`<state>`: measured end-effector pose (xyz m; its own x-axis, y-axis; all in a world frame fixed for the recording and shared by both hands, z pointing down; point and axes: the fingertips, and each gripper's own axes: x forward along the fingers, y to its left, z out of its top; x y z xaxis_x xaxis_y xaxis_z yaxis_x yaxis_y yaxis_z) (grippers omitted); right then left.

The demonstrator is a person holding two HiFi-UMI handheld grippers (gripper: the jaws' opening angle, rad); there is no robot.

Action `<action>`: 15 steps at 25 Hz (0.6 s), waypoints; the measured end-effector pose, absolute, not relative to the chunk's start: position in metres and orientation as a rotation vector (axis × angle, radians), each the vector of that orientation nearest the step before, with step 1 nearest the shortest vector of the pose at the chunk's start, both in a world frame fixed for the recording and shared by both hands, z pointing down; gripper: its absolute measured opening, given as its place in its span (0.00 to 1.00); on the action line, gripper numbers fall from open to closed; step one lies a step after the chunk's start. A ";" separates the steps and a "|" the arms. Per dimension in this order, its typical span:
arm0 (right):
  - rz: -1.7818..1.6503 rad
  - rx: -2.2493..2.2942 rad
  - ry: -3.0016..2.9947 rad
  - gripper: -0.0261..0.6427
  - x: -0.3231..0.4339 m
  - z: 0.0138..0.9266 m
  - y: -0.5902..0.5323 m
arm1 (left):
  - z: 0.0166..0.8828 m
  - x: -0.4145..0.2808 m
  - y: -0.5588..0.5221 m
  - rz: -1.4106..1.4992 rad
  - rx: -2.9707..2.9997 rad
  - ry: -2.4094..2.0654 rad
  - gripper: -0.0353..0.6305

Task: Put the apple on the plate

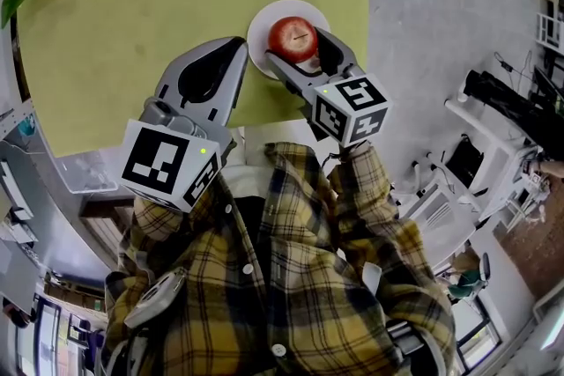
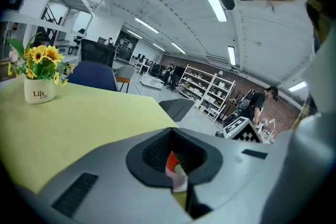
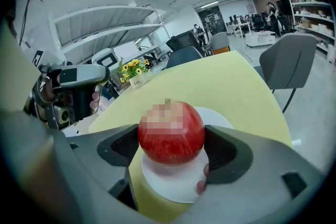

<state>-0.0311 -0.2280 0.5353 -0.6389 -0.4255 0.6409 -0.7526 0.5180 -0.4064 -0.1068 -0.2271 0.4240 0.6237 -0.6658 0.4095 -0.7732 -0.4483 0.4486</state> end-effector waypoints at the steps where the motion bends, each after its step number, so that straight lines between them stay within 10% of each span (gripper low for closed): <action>1: 0.935 0.965 -2.295 0.59 -0.031 0.536 -0.228 | 0.424 -0.106 -0.227 0.229 2.238 -1.121 0.06; 15: 0.846 0.948 -2.241 0.59 -0.028 0.543 -0.215 | 0.429 -0.100 -0.216 0.210 2.226 -1.061 0.06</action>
<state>-0.0283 -0.2152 0.5425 -0.5946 -0.4145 0.6890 -0.7664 0.5513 -0.3297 -0.0997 -0.2159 0.4287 0.6591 -0.6358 0.4016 -0.7409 -0.4576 0.4916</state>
